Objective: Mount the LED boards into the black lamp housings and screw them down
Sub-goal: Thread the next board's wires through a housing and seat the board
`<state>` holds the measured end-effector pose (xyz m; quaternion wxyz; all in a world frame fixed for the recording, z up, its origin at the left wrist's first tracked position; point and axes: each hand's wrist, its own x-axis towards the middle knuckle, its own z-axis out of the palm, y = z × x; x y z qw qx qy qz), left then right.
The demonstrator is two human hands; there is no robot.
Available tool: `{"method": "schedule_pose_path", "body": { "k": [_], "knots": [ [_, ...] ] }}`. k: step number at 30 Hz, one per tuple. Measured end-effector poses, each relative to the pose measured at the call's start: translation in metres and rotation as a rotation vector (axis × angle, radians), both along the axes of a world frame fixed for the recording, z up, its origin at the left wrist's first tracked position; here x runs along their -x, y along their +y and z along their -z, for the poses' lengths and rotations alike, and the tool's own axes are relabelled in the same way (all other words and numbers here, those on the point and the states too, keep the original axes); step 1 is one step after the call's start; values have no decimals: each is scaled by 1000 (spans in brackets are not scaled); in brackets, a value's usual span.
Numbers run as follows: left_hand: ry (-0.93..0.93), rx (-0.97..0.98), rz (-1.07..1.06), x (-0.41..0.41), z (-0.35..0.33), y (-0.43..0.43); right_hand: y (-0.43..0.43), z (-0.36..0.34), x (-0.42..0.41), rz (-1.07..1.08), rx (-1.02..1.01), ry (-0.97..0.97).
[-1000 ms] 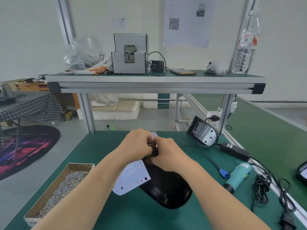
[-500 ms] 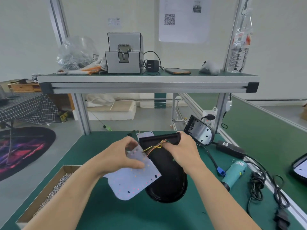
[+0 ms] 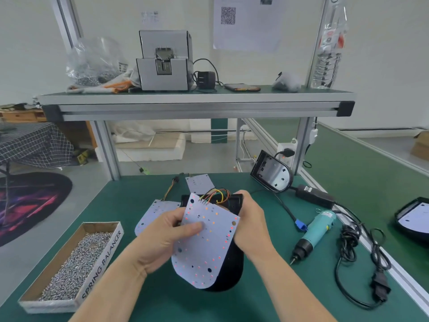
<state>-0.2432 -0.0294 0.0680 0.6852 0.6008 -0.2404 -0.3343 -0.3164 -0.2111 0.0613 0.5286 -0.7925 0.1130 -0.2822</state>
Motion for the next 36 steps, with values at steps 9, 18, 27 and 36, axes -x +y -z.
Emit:
{"method": "schedule_pose_path", "body": {
  "k": [9, 18, 27, 36],
  "knots": [
    [-107, -32, 34, 15, -7, 5, -8, -11, 7, -8, 21, 36],
    [-484, -220, 77, 32, -24, -3, -21, -23, 3, 50, -235, 105],
    [-546, -175, 117, 27, -32, -5, -14, -13, 12, -85, -391, -11],
    [-112, 7, 64, 16, -20, 10, -19, -3, 17, -443, -257, 3]
  ]
}}
